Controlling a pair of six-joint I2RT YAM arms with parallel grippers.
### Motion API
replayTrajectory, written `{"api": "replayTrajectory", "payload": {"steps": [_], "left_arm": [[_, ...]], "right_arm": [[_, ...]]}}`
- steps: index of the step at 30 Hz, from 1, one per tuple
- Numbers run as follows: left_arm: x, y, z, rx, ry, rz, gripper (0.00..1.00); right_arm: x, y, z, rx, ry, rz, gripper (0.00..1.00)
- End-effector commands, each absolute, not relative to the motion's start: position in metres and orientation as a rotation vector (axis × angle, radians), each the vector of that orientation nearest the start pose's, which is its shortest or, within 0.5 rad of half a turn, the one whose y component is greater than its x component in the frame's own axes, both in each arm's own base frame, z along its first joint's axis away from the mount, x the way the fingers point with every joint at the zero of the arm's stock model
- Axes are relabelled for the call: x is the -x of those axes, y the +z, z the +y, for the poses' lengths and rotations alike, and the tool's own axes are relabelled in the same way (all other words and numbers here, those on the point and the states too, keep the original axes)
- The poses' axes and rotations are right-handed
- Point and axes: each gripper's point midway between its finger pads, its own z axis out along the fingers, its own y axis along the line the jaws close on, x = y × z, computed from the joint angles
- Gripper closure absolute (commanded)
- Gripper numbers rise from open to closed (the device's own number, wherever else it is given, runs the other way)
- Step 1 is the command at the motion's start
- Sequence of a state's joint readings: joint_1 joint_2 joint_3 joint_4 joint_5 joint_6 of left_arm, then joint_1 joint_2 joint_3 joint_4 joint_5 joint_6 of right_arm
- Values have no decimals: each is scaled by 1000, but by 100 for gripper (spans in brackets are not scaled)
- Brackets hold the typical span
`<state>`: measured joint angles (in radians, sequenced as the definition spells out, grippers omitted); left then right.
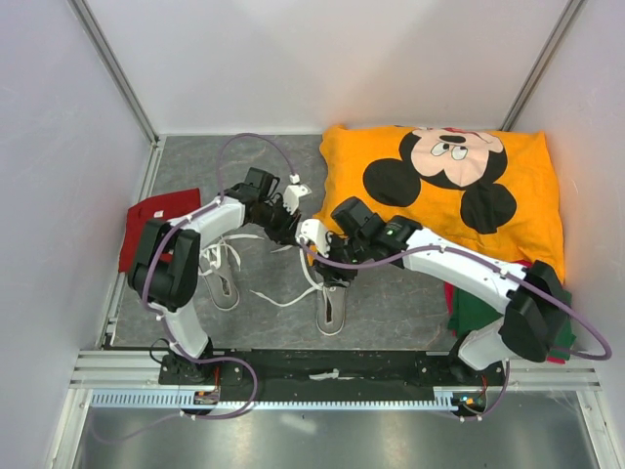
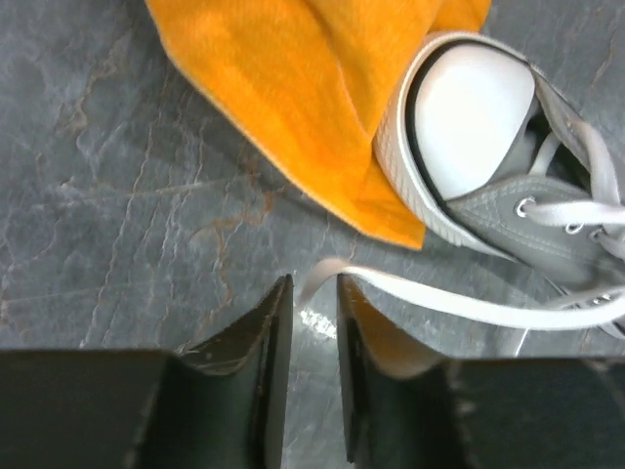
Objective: Tie the shoes
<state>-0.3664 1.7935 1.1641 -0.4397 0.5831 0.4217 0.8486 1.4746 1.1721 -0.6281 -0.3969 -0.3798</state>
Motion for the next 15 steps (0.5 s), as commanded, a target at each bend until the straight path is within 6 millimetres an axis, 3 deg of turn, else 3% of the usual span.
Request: {"api": "replayTrajectory", "payload": {"steps": [1,3,4,5,6,7,9,11,12,15], "left_arm": [[-337,101,-196,-1042,-826,2210,57],[-331,117,-169,-1026,-891,2140,50],[-323,138,-164,-1050,-912,2052,47],[-314,142,-148,-1050,-907,2047,46],[-303,138,-141,-1190,-857,1962,46],[-290,148,-138,-1271,-813,1889,46],[-254,133,-134,-1449,-804,1795,45],[-232,135,-137,-1541,-765,1682,46],[-219,122,-139,-1615,-755,1629,46],[-199,98,-149,-1798,-680,1530,46]], "right_arm": [[-223,151,321,1522,634,1945,47],[-226,150,320,1497,619,1962,50],[-225,148,319,1492,625,1973,51],[-225,149,319,1474,638,1979,53],[-224,148,316,1458,657,1999,56],[-224,147,316,1444,671,2012,57],[-227,146,310,1382,709,2065,58],[-231,145,305,1333,763,2104,59],[-232,145,304,1310,784,2124,59],[-234,140,296,1263,844,2182,58]]}}
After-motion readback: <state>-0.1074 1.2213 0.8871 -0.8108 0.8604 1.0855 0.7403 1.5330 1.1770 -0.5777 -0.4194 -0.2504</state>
